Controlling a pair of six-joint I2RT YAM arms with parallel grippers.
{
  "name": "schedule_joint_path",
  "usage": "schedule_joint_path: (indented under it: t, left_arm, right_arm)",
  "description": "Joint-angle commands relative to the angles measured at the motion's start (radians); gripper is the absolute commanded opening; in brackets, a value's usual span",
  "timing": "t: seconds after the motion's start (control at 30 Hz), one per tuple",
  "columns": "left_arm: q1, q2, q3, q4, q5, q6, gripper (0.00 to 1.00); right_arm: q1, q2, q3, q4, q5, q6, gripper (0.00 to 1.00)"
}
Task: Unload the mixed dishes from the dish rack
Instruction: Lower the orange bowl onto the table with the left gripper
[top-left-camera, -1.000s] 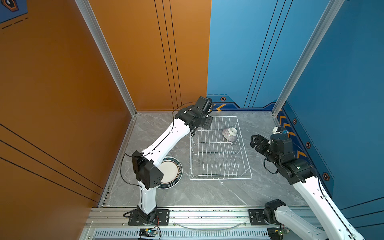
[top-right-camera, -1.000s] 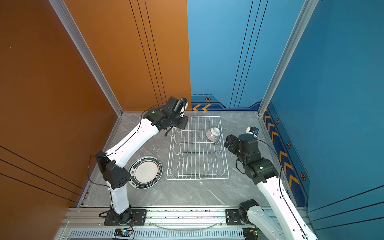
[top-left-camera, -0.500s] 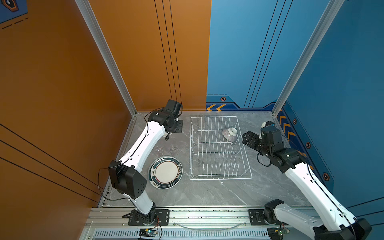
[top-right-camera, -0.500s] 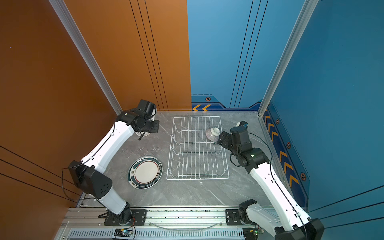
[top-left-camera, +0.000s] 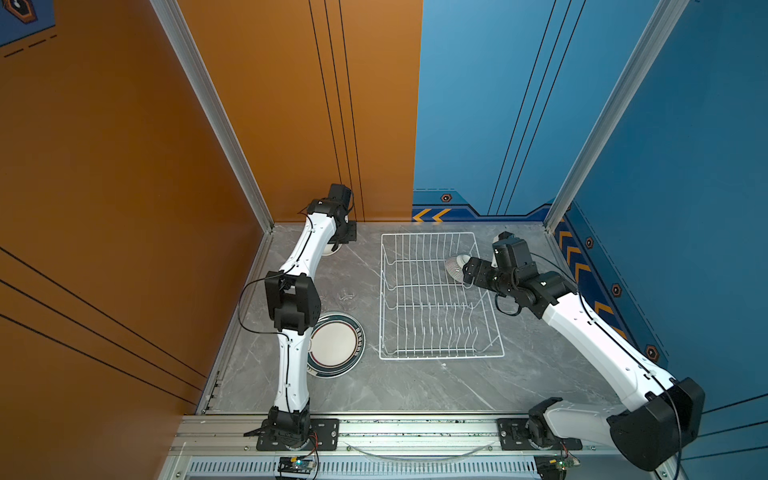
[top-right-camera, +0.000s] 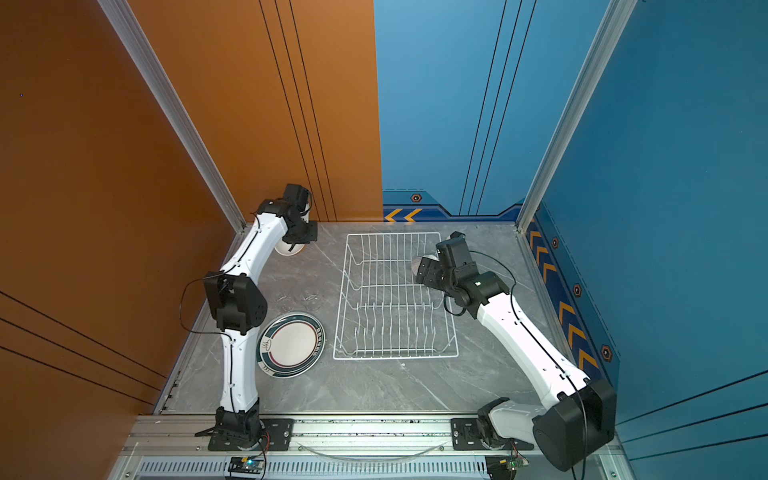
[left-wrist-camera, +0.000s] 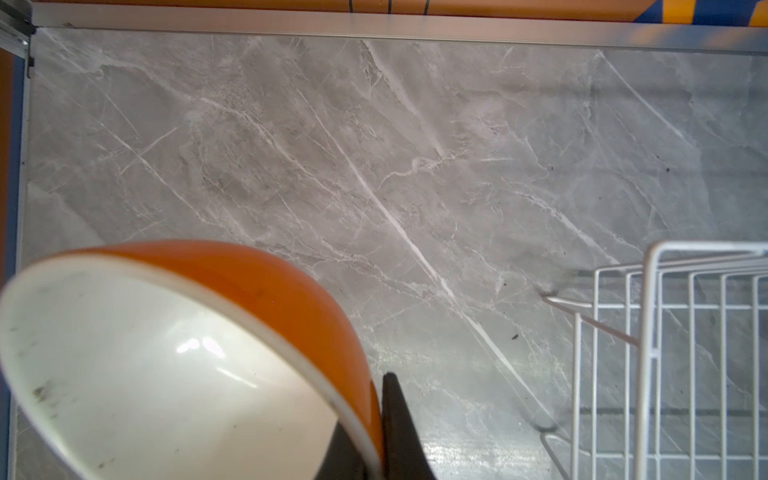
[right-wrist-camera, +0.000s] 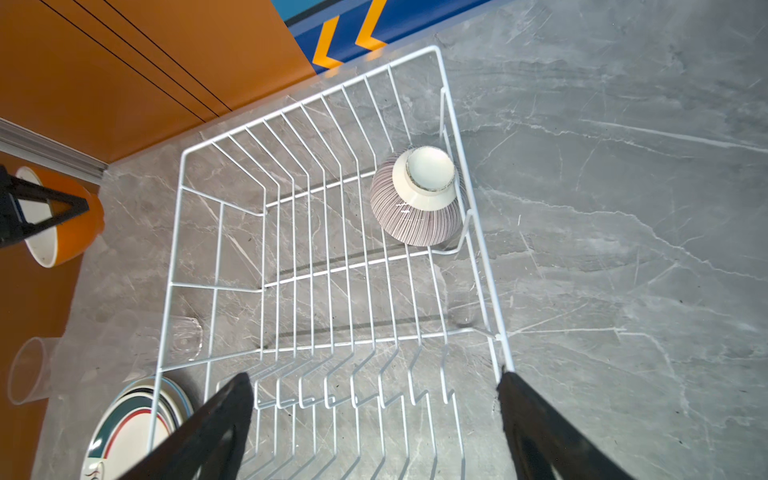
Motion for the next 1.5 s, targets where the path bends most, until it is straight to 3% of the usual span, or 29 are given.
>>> schedule_joint_path:
  t: [0.0,0.63,1.0,1.13,1.3,1.4,1.47]
  left_arm:
    - [0.010,0.064,0.099,-0.105,0.033,0.001,0.00]
    - [0.003,0.081,-0.027,-0.104,0.048,0.024,0.00]
    - [-0.001,0.093,-0.035,-0.104,0.063,0.033,0.07]
    - [-0.002,0.093,-0.033,-0.104,0.067,0.032,0.15]
    - [-0.003,0.075,-0.046,-0.104,0.070,0.032,0.32]
    - [-0.009,0.038,-0.056,-0.104,0.058,0.027,0.51]
    - [-0.013,0.004,-0.063,-0.103,0.044,0.027,0.73]
  right_arm:
    - [0.002,0.042,0.042,-0.050,0.003,-0.042,0.94]
    - [-0.029,0.421,0.269,-0.062,-0.041,-0.130,0.95]
    - [-0.033,0.464,0.291,-0.067,-0.033,-0.120,0.96]
    - [-0.039,0.476,0.294,-0.083,-0.033,-0.123,0.97]
    - [-0.040,0.486,0.295,-0.091,-0.009,-0.144,0.99]
    - [-0.044,0.493,0.304,-0.098,0.005,-0.161,0.99]
    - [-0.043,0.498,0.317,-0.101,0.009,-0.173,0.99]
